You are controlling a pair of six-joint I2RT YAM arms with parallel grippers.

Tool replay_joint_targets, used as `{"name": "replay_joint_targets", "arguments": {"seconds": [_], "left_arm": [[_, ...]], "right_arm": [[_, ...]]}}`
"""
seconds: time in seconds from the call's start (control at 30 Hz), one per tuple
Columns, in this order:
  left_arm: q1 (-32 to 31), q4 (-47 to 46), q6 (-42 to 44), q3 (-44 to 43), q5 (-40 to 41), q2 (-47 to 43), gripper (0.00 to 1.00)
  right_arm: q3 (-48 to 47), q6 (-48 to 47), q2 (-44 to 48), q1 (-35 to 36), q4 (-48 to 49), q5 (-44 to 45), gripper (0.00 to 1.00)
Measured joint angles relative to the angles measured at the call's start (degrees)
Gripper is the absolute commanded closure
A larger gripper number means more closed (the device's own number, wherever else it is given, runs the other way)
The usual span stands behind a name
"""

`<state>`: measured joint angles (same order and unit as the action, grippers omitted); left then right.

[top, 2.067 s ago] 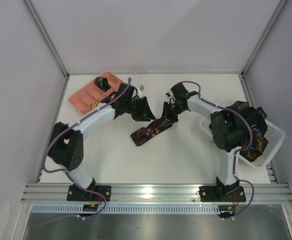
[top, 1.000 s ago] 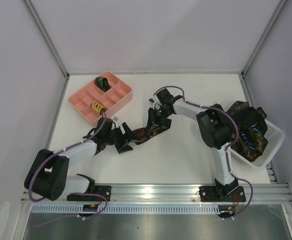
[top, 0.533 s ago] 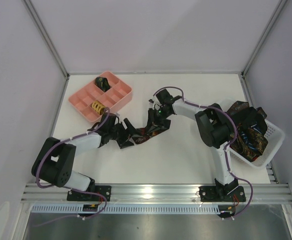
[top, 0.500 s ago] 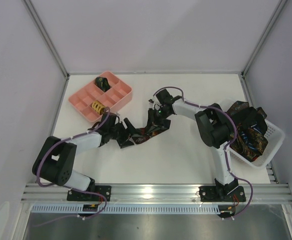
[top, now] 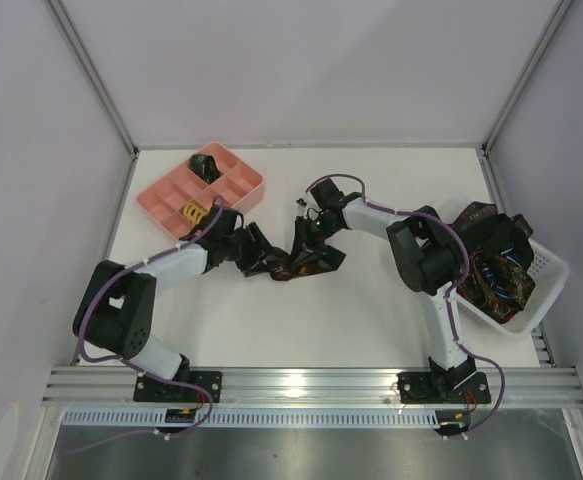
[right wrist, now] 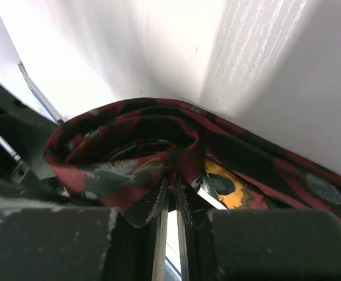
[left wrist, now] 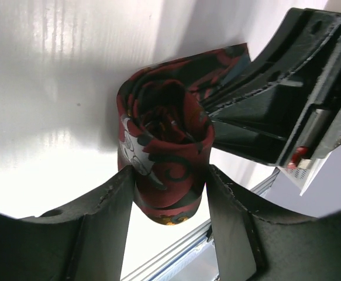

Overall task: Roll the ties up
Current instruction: Roll the tie

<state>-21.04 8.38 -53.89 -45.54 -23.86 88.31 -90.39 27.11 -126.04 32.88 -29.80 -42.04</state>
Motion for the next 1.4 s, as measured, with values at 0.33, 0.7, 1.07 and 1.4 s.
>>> {"name": "replay_joint_targets", "arguments": {"seconds": [0.33, 0.7, 1.07, 1.4], "left_arm": [[-2.6, 4.3, 0.6, -6.9, -0.3, 3.5, 0.44], [-5.7, 5.9, 1.4, -13.2, -0.5, 9.3, 0.42], [-6.1, 7.1, 1.4, -18.5, -0.5, 12.9, 0.41], [-7.3, 8.2, 0.8, -22.9, -0.6, 15.7, 0.41]], "right_arm": [[0.5, 3.5, -0.1, 0.0, 2.0, 1.6, 0.85], [5.4, 6.3, 1.2, -3.1, 3.3, 4.3, 0.82], [5.5, 6.2, 3.1, -7.2, 1.7, 7.0, 0.81], [5.6, 3.7, 6.6, -11.6, -1.9, 10.1, 0.81]]}}
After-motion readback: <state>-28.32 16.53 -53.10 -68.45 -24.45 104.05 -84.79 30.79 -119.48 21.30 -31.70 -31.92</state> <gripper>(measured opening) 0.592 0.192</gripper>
